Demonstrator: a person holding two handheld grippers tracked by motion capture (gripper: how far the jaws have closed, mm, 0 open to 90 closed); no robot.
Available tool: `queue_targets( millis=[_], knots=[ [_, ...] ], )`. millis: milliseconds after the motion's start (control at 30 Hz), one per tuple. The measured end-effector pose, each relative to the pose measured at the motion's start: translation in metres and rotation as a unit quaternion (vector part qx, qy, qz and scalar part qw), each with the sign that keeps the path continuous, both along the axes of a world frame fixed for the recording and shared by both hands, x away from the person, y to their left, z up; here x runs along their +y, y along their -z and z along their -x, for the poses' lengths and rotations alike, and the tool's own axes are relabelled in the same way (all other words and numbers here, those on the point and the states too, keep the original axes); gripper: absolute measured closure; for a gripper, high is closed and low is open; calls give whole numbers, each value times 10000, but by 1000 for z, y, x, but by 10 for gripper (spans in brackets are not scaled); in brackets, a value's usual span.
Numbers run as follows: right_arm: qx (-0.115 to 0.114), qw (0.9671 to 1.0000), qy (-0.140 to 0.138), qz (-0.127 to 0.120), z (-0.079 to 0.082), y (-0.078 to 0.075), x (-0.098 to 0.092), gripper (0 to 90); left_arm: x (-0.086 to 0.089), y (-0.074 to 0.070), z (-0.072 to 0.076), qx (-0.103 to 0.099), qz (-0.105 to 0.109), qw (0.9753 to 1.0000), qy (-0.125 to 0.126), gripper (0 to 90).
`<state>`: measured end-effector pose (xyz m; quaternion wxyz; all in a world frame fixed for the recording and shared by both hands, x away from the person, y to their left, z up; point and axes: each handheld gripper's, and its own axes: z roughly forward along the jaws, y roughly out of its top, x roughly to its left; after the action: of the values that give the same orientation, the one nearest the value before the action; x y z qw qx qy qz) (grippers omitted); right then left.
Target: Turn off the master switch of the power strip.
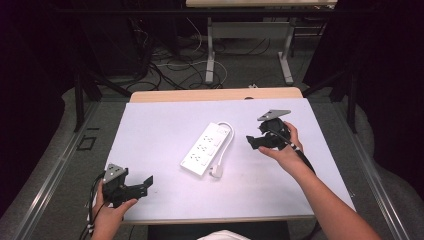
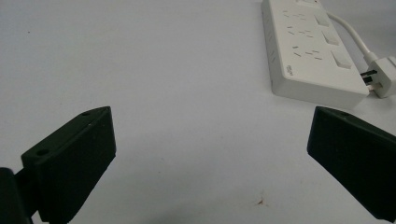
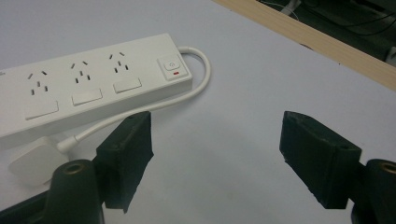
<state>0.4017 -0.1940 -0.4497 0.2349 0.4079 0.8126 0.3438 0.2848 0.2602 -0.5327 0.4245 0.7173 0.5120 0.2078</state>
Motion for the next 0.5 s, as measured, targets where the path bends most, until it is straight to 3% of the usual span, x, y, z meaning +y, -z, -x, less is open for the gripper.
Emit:
queue_targets(
  millis=[500],
  knots=[
    [76,9999,-103,32,-21,-7,16,314,0,1,0,-7,-2,10000,11,15]
  ],
)
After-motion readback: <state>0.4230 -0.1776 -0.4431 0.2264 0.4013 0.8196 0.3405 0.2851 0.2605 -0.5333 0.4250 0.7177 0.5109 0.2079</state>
